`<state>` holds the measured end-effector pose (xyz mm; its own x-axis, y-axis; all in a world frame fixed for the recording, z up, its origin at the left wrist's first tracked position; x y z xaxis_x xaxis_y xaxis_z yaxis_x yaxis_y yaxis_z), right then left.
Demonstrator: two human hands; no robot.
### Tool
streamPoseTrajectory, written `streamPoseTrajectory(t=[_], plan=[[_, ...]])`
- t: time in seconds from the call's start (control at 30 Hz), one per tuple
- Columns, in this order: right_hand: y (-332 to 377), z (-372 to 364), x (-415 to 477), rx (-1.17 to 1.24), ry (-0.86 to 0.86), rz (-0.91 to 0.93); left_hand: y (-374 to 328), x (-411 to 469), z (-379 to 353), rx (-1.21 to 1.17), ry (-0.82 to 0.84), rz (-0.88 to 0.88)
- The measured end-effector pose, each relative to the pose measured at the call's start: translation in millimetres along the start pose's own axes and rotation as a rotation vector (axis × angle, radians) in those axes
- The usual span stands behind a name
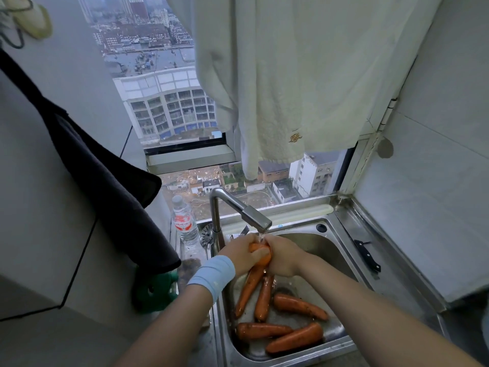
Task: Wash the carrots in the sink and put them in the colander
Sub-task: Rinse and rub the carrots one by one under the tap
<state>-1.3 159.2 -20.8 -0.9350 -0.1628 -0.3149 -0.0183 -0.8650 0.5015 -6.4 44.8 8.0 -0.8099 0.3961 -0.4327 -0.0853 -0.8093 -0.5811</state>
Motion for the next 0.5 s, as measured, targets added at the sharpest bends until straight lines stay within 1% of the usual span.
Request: streamPoseTrajectory(t=[0.07,0.13,0.23,0.27,0.3,0.37,0.43,0.5], plan=[[4.1,0.5,2.0,0.018,-0.021,0.042,2.5,0.4,7.6,-0.062,-0.106,0.012],[12.0,3.8,0.3,-0.012,-0.099,0.090,9.9,2.5,13.9,-0.122,-0.172,0.097],[28.0,22.0,-10.5,-0.223,-0.348,0.194,22.8,7.2,10.7,-0.168,-0.118,0.253],[29.8,25.1,-12.2,-0.244,-0.371,0.212,23.8,7.1,11.6,-0.198,-0.128,0.272],[28.3,25.1,-11.9,-0.227,-0.335,0.205,23.4,7.8,12.1,-0.229,-0.135,0.258],[21.1,21.8,-8.6,-0.170,-0.185,0.131,14.3,4.0,12.9,-0.253,-0.147,0.176],[10.0,19.1,-2.8,-0.116,-0.069,0.070,8.6,3.2,11.8,-0.333,-0.173,0.114],[3.6,13.6,0.5,0.001,0.047,0.059,1.8,0.0,10.2,-0.366,-0.179,0.034]])
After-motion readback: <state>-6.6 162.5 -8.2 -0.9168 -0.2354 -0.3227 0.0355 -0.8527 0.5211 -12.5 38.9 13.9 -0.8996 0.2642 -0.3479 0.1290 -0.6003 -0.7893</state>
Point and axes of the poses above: each hand's wrist, its own x-axis towards the middle knuckle, its own z-axis out of the back of the hand, y = z × x, the point moved 9 cm from there along x, towards the middle knuckle, and after that the axes turned 1 degree about -x, right-handed, at the moved point
